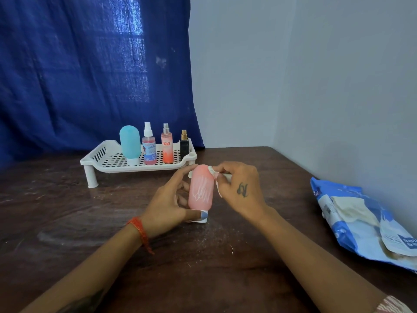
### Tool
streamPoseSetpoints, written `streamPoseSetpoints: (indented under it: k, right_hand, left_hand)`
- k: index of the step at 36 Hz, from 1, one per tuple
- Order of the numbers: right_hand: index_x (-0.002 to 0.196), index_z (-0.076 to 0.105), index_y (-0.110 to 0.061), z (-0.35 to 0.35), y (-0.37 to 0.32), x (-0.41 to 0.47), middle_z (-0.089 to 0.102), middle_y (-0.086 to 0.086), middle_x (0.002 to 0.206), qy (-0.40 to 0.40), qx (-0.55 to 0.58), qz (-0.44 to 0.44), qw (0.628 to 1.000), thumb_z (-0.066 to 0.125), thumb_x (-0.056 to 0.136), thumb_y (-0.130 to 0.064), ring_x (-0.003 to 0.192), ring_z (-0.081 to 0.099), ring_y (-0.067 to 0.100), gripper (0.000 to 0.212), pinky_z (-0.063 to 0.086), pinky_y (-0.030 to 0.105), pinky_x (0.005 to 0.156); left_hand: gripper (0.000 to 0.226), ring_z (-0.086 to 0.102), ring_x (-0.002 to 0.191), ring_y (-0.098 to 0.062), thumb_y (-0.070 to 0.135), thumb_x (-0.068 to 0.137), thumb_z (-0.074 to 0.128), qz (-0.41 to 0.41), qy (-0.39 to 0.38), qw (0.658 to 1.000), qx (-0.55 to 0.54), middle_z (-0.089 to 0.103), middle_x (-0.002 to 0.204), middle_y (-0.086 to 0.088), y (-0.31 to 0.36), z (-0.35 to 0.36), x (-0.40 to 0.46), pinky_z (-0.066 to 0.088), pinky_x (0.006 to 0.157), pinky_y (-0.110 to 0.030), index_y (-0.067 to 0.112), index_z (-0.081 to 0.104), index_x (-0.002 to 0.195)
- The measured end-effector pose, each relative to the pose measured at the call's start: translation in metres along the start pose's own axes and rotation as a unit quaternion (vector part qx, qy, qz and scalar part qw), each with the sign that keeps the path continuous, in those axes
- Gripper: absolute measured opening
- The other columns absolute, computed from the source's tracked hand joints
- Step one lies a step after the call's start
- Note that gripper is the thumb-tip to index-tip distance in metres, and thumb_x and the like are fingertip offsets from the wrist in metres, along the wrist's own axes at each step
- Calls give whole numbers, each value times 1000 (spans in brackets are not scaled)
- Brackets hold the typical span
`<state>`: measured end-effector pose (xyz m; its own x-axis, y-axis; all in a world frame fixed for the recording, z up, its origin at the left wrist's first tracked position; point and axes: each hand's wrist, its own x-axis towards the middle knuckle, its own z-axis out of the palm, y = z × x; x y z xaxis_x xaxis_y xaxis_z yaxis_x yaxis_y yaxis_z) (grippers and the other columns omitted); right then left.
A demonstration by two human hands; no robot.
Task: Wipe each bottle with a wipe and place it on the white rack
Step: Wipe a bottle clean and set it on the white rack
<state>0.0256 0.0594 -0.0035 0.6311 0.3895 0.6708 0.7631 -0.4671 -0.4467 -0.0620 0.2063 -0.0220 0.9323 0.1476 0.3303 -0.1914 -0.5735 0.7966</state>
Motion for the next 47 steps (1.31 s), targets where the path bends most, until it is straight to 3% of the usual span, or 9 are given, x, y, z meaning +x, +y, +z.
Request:
streamPoseSetpoints:
  k: [3, 8, 14, 21, 28, 33, 38, 47]
  right_hand:
    - [106, 71, -15, 0, 4, 0, 71, 1, 102, -8, 2, 17, 1000, 61, 87, -13, 80, 57, 3, 22, 41, 6, 68]
    - [110, 69, -16, 1, 3, 1, 69, 0, 107, 57, 65, -32, 996, 65, 86, -18, 94, 62, 9, 24, 52, 23, 82]
    - [99, 74, -14, 3, 7, 1, 71, 5, 99, 31, 74, -61, 995, 71, 81, -13, 86, 60, 8, 18, 41, 6, 72]
    - [96, 75, -16, 4, 11, -2, 72, 1, 96, 32, 110, -23, 993, 71, 81, -14, 74, 55, -5, 16, 41, -1, 67]
    - [96, 75, -15, 7, 9, -3, 70, 1, 97, 9, 125, -37, 991, 72, 80, -22, 85, 61, 8, 18, 48, 13, 71]
    - [89, 76, -15, 6, 12, -4, 71, -1, 90, 10, 125, -33, 992, 73, 78, -16, 77, 60, 4, 11, 45, 7, 67]
    - [99, 73, -11, 9, 11, -5, 71, 2, 95, 38, 109, -48, 992, 73, 80, -20, 78, 59, 1, 21, 43, 1, 65]
    - [87, 76, -13, 5, 14, -3, 71, 0, 84, -9, 102, -74, 992, 76, 76, -18, 70, 56, 0, 11, 40, 4, 62]
  left_hand:
    - [103, 64, 84, -22, 12, 66, 83, -7, -3, 1000, -8, 53, 113, -3, 1, 0, 0, 57, 75, -31, 46, 20, 140]
    - [103, 64, 84, -23, 13, 65, 84, -7, -8, 1000, -12, 54, 112, -3, 2, -1, 0, 58, 76, -32, 50, 21, 137]
    - [104, 66, 87, -24, 9, 66, 83, -13, -5, 1000, -20, 55, 113, -4, -1, -2, 0, 58, 80, -38, 51, 21, 138]
    - [104, 66, 88, -25, 9, 66, 83, -23, -7, 999, -31, 55, 115, -6, -3, -3, 2, 58, 78, -37, 52, 22, 137]
    - [102, 65, 89, -25, 8, 63, 84, -23, 1, 999, -40, 57, 110, -5, -4, -5, 2, 58, 77, -36, 56, 25, 131]
    - [102, 67, 86, -26, 6, 63, 84, -25, -1, 999, -42, 57, 109, -6, -4, -5, 3, 59, 75, -37, 54, 26, 132]
    - [100, 66, 86, -24, 7, 63, 84, -19, 1, 999, -41, 56, 111, -4, -3, -4, 2, 59, 75, -35, 58, 26, 126]
    - [101, 66, 85, -25, 7, 64, 84, -24, -7, 999, -43, 56, 110, -5, -3, -5, 3, 58, 75, -34, 56, 25, 129]
